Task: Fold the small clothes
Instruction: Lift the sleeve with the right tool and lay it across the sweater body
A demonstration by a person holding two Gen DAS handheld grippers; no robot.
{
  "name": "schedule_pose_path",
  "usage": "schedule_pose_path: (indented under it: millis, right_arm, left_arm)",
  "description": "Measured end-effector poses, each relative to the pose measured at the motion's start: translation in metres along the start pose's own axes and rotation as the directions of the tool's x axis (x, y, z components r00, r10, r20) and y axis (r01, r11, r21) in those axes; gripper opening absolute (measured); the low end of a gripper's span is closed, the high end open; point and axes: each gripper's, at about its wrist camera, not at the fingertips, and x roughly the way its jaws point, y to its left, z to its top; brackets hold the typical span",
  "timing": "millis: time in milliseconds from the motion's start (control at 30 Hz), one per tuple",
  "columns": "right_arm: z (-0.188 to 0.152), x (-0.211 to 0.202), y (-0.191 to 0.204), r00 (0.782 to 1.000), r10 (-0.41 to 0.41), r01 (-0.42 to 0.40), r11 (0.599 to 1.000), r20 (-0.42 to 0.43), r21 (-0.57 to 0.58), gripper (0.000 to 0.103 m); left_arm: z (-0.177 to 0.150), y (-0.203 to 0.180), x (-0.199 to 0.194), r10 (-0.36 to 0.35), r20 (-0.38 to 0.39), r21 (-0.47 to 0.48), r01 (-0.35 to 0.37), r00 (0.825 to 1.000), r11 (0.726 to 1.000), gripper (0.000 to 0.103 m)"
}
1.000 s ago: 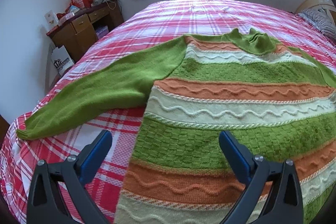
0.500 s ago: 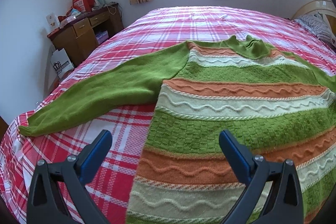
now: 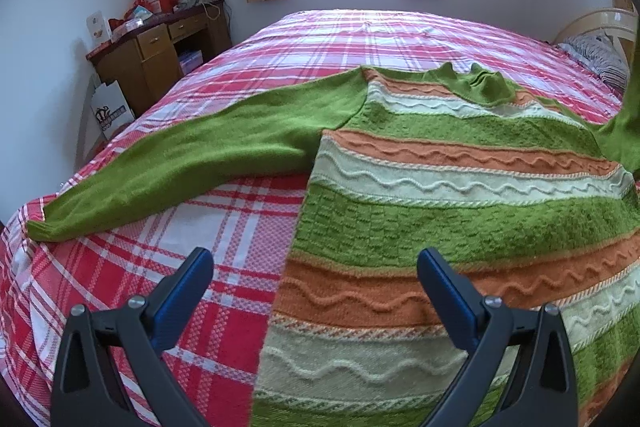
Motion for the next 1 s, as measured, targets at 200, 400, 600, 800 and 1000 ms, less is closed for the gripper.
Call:
schedule_pose_path:
  millis: [200,400,600,800,1000]
  right_arm:
    - [0.003,0.018,0.069,0.996,0.085,-0.086,0.993,-0.021,-0.082,0.015]
    - [-0.017,0.054,0.127,0.984,0.16,-0.169,0.976,-0.075,-0.14,0.015]
    - [-0.081,0.125,0.185,0.958,0.216,-0.246,0.956,-0.187,-0.157,0.015]
    - [-0.16,0.205,0.207,0.904,0.306,-0.337,0.94,-0.298,-0.057,0.017]
    - [-0.203,0.204,0.201,0.867,0.365,-0.397,0.917,-0.339,-0.03,0.081]
  left_arm:
    - [-0.003,0.003,0.001,-0.026,0.0,-0.023,0.026,1.0,0.999,0.103]
    - [-0.006,0.006,0.001,-0.033,0.002,-0.041,0.033,0.999,0.999,0.103]
    - [-0.01,0.006,-0.001,0.004,0.015,-0.035,-0.003,1.0,0.999,0.103]
    - [-0.012,0.0,0.001,0.005,-0.001,-0.003,-0.005,1.0,1.0,0.103]
    - [-0.016,0.004,-0.005,-0.025,-0.008,0.009,0.026,1.0,1.0,0.103]
